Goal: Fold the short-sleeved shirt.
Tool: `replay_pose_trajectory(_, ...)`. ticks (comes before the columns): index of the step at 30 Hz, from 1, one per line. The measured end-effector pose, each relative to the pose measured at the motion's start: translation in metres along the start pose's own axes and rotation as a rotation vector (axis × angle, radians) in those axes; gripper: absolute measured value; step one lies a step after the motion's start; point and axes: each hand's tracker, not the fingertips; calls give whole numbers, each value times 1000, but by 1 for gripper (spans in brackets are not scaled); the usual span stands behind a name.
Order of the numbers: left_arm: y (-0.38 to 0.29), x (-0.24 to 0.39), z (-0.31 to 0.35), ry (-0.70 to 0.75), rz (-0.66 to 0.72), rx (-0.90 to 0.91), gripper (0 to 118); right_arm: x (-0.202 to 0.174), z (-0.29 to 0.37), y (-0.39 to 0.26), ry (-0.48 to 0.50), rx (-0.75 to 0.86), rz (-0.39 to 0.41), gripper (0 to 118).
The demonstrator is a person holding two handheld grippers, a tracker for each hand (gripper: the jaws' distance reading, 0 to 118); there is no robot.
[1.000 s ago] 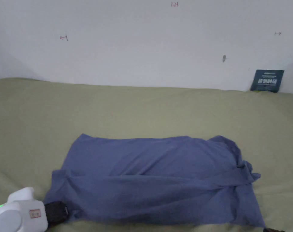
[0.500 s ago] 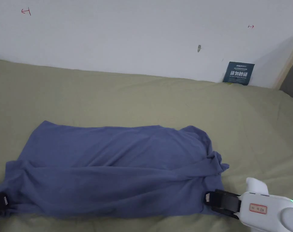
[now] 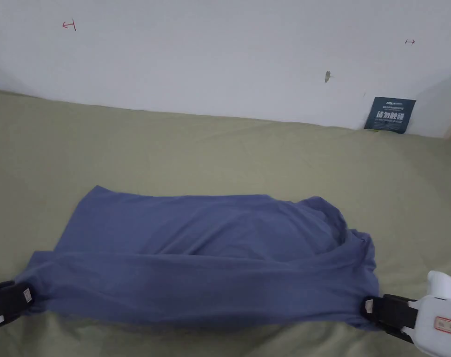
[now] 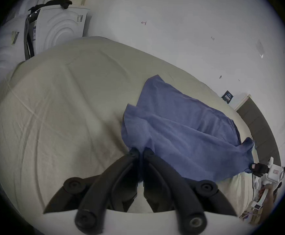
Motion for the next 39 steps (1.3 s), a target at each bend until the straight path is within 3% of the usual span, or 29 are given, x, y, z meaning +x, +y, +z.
replay_pose_trajectory(12, 4, 4, 59, -73, -91, -9, 4, -2, 69, -4, 19, -61, 44, 10)
replay_pose_trajectory(16, -15, 0, 83, -85, -133, -63, 4, -2, 87, -21, -35, -148, 90, 10)
replay_pose_trajectory(24, -75, -13, 118, -59, -193, -209, 4, 14, 124, -70, -87, -280, 99, 10)
replay_pose_trajectory(39, -125, -43, 132, -53, -142, -306, 4, 44, 128, -104, -153, -410, 120, 10)
